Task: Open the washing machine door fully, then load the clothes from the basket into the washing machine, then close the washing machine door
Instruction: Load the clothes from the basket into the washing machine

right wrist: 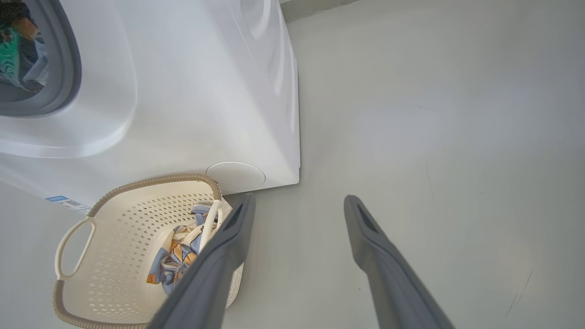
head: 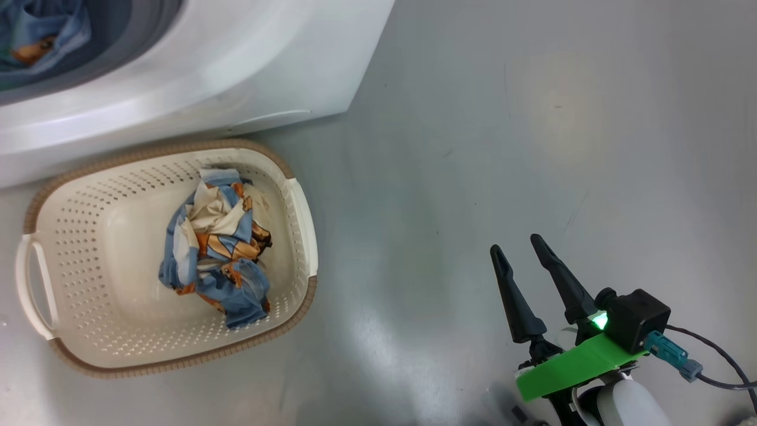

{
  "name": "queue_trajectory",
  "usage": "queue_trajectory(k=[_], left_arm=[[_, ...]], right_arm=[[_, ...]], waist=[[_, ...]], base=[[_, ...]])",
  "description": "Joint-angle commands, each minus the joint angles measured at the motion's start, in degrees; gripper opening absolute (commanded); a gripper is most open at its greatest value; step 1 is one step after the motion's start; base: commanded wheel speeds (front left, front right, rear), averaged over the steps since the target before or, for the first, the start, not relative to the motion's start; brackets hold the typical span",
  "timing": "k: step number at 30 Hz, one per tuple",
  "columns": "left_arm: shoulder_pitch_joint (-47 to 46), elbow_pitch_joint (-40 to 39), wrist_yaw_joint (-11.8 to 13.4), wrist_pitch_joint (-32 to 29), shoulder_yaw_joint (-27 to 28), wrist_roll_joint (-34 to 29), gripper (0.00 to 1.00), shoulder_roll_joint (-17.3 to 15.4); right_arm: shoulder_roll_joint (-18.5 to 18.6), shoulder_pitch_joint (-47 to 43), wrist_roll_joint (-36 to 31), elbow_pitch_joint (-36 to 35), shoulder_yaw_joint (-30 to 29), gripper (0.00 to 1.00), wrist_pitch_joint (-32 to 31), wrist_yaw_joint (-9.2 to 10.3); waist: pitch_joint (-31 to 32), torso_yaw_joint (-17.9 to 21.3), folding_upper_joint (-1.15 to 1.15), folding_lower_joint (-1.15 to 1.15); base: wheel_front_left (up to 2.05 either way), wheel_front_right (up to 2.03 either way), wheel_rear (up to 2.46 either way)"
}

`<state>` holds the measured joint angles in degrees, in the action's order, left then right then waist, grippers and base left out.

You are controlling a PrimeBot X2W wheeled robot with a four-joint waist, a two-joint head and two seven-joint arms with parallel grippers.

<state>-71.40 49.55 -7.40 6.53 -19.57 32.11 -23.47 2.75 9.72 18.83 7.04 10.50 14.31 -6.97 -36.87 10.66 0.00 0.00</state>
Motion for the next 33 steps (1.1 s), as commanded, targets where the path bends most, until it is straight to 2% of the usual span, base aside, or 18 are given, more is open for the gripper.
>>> queue_trajectory(k=[1, 6, 12, 15, 16, 20, 26, 32, 33], left_arm=[[-2.5, 0.0, -0.1, -0.2, -0.1, 0.4, 0.0, -2.9], [-5.7, 1.9, -0.1, 1.5, -3.1, 0.9, 0.0, -3.2], [-10.3, 0.4, -0.1, 7.8, -5.5, -0.6, 0.0, -4.5], [-11.5, -8.3, 0.3, 8.4, -0.4, -4.7, 0.0, -6.0], [-11.5, -8.3, 0.3, 8.4, -0.4, -4.7, 0.0, -6.0], [-8.3, -15.7, 0.5, 8.4, 5.7, -9.1, 0.0, -5.7], [-4.6, -13.9, 0.1, 8.5, 9.4, -11.4, 0.0, -3.6], [-4.4, -6.9, -0.1, 8.5, 8.0, -10.9, 0.0, -2.5], [-4.8, -6.1, -0.1, 8.5, 7.6, -10.5, 0.34, -2.4]], right_arm=[[0.1, -0.4, 0.9, -0.7, 1.6, 1.0, 0.7, -0.52], [0.1, -0.9, 1.6, -0.8, 2.2, 1.0, 0.7, -0.52], [0.1, -1.1, 2.4, -0.8, 3.4, 1.0, 0.7, -0.52], [0.1, -0.4, 3.3, -1.0, 4.4, 1.0, 0.7, -0.52], [0.1, -0.4, 3.3, -1.0, 4.4, 1.0, 0.7, -0.52], [0.1, 0.2, 3.7, -0.6, 4.7, 1.0, 0.7, -0.52], [0.1, 0.7, 3.5, 0.4, 4.8, 1.0, 0.7, -0.52], [0.1, 0.9, 3.8, 1.4, 5.2, 1.0, 0.7, -0.52], [0.1, 0.9, 3.9, 1.6, 5.2, 1.0, 0.7, -0.52]], waist=[[-1.3, 0.0, 0.0, 0.0], [-2.9, 0.3, 0.0, 0.0], [-6.3, 0.5, 0.0, 0.0], [-8.0, 1.1, 0.0, 0.0], [-8.0, 1.1, 0.0, 0.0], [-8.2, 1.2, 0.0, 0.0], [-7.2, 0.8, 0.0, 0.0], [-6.5, 0.7, 0.0, 0.0], [-6.5, 0.8, 0.0, 0.0]], base=[[0.0, 0.0, 0.0], [0.0, 0.0, 0.0], [0.0, 0.0, 0.0], [0.0, 0.0, 0.0], [0.0, 0.0, 0.0], [0.0, 0.0, 0.0], [0.0, 0.0, 0.0], [0.0, 0.0, 0.0], [0.0, 0.0, 0.0]])
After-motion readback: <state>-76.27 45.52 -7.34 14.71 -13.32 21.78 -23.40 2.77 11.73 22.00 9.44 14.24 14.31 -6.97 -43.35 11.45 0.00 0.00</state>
